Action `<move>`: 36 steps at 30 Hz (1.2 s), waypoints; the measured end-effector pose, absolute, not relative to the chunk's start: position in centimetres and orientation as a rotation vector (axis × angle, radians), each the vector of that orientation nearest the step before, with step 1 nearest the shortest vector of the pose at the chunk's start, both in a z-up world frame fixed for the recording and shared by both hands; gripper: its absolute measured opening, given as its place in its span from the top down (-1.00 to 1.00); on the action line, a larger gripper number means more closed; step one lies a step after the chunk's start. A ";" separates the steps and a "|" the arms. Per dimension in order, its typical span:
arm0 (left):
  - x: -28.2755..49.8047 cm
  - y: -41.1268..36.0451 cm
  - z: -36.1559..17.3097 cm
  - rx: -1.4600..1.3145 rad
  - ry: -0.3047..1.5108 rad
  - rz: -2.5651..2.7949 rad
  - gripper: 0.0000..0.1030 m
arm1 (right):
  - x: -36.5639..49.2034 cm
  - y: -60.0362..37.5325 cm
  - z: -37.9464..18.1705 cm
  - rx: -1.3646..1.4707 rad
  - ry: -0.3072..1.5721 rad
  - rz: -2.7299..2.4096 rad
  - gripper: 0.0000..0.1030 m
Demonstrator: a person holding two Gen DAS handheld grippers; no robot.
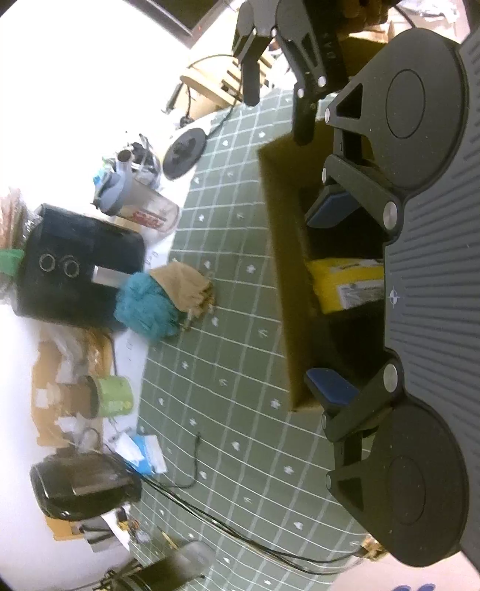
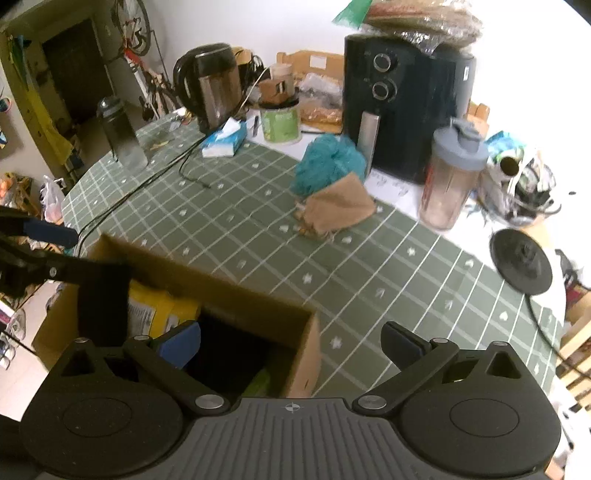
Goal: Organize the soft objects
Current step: 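Withdraw both open tools up out of the box, then reach the right tool to the brown drawstring pouch and grasp it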
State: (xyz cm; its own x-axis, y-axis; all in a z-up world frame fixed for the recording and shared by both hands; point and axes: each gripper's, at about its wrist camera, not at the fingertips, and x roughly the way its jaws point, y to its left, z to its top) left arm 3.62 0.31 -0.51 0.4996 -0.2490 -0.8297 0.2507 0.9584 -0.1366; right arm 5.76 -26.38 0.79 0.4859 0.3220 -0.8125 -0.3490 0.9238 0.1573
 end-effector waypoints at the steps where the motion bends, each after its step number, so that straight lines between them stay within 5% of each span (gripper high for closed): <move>1: 3.9 0.2 -0.4 0.000 0.998 -0.310 -0.62 | 6.3 -26.5 0.9 -0.028 0.980 0.403 -1.00; 16: 8.9 0.1 2.0 0.032 0.888 -0.358 -0.62 | 11.9 -27.6 2.3 -0.058 0.915 0.332 -1.00; 36: 12.1 2.3 -0.3 0.061 0.912 -0.388 -0.62 | 16.9 -27.3 -3.8 -0.080 0.943 0.396 -1.00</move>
